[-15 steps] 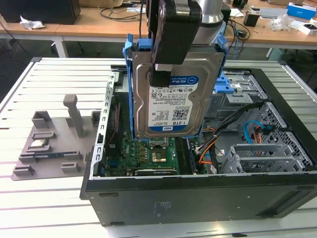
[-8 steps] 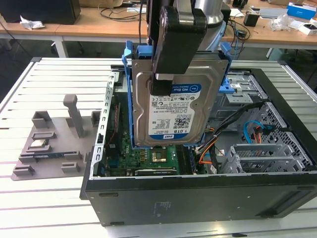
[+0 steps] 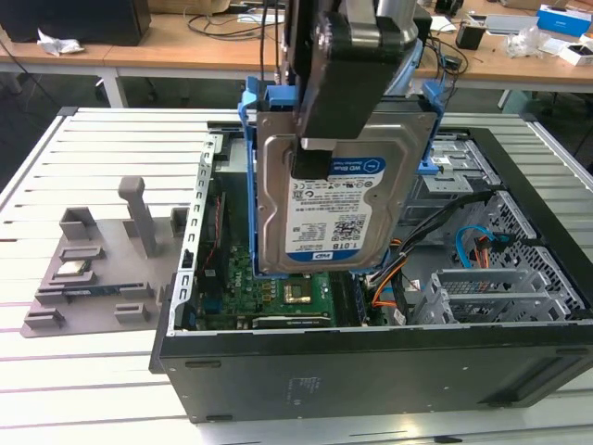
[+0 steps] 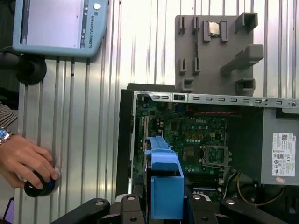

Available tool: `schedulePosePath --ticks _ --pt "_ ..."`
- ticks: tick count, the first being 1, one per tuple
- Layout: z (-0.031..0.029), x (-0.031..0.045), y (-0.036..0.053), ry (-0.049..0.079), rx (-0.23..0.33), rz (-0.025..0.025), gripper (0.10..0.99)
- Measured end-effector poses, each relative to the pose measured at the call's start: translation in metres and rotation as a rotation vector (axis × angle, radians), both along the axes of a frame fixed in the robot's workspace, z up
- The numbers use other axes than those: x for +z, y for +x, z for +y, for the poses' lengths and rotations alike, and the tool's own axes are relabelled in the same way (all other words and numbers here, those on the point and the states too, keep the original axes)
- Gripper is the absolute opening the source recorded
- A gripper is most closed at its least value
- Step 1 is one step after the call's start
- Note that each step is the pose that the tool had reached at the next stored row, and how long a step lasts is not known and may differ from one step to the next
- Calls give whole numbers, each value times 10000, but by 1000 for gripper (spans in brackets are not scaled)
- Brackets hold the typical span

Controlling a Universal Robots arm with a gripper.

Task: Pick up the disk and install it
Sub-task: 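Pick up the disk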

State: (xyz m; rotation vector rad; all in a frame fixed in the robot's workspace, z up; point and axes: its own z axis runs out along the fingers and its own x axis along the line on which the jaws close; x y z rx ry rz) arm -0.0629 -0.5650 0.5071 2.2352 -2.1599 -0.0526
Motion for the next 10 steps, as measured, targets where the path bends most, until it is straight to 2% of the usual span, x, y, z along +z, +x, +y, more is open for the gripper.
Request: schedulePosePath --ticks 4,10 --pt "0 -1 142 -4 -1 0 369" --pt "0 -1 304 -20 -3 0 369"
